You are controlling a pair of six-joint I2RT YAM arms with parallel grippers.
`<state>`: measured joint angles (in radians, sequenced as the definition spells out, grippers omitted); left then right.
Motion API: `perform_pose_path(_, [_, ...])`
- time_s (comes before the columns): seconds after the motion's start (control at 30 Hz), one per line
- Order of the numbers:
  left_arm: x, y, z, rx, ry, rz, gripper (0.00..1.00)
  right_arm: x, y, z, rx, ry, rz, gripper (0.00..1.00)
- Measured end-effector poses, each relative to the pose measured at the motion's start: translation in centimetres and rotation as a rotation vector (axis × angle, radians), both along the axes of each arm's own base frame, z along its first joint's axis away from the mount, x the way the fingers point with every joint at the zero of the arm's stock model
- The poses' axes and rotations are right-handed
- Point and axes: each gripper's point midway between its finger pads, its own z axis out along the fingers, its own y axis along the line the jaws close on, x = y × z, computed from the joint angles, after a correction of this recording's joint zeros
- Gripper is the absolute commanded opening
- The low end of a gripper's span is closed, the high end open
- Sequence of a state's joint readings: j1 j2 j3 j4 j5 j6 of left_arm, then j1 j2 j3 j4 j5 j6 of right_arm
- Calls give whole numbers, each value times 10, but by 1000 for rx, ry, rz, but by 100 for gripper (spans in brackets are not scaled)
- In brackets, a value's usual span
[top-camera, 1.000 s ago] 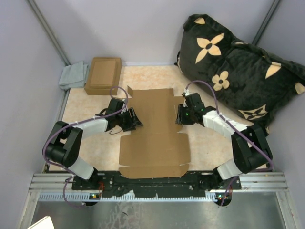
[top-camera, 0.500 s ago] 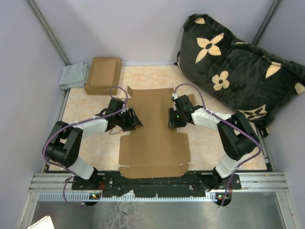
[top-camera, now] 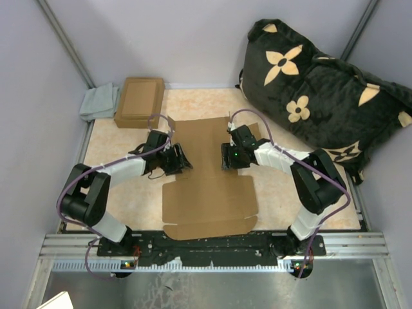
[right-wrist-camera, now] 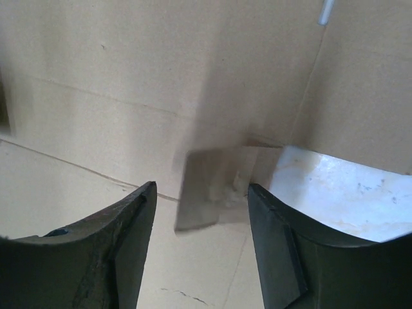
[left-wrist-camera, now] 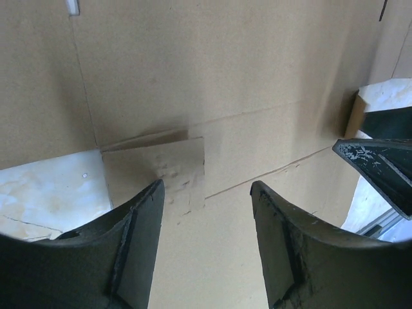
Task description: Fold the paper box
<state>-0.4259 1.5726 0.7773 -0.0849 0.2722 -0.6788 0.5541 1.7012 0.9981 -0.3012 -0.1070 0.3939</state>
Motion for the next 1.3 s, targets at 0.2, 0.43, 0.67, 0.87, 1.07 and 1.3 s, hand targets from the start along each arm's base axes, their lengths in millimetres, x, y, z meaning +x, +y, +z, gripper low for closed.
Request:
perform_pose_path(0.2, [8,2,17,20,-25,15,64,7,-4,21,-17,-47,-9,61])
perform_pose_path(0.43, [29,4,47,52,-100,29,64,14,-4,38,-10,-104,-11,61])
perform_pose_path(0.67, [69,17,92,120,-210,94,66,23,-24,54,-82,-179,-79,64])
perform_pose_path(0.87, [135,38,131,208,-314,199,65,31,-51,83,-151,-283,-190,65])
perform_pose_path(1.07, [200,52,111,310,-280,243,62,20,-60,111,-102,-356,-216,66])
perform_pose_path(1.3, [236,65,66,445,-183,232,59,5,-65,115,-73,-369,-208,67])
